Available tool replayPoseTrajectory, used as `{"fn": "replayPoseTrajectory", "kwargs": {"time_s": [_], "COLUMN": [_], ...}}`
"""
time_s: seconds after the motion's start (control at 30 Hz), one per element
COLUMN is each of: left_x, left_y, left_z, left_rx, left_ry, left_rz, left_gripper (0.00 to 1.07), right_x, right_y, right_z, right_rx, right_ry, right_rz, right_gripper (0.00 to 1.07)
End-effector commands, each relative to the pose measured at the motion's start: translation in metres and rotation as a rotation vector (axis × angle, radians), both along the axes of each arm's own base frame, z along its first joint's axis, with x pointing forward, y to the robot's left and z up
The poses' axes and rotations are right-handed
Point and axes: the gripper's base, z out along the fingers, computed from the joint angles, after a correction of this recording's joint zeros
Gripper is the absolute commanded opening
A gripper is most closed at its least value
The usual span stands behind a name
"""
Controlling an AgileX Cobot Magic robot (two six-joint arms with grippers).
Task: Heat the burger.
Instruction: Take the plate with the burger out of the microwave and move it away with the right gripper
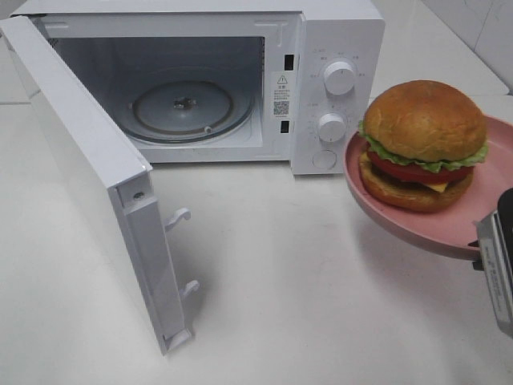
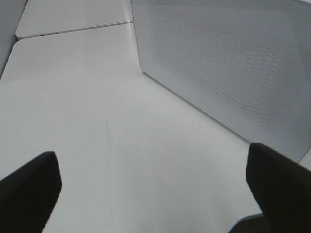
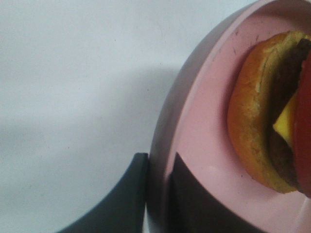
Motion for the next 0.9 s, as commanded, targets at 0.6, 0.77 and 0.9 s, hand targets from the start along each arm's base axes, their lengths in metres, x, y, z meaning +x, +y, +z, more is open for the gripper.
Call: {"fn": "replayPoseTrajectory", "kwargs": {"time_s": [0.6,0.77,0.9], "left_x": [-0.003,-0.003,-0.003], "left_y": [-0.001,-0.001,-0.001], "left_z": [0.000,0.000,0.000], "left_rx": [-0.009,-0.009,-0.009], "left_ry": [-0.020,-0.020,-0.020], "left_rz": [-0.002,-0.002,-0.002], "left_gripper": [0.96,0.96,0.96], "right_x": [0.006,0.005,0.005], "right_y": [-0.027,-0.037,-0.040], "right_z": [0.009,0.010,0.011], "right_rx": [-0.010,-0.037,-0.045], "right_ry": [-0.117,-0.138,-0.151], "right_rz": [-0.428,-0.570,-0.632], "right_gripper": [0.00,0.00,0.00]}}
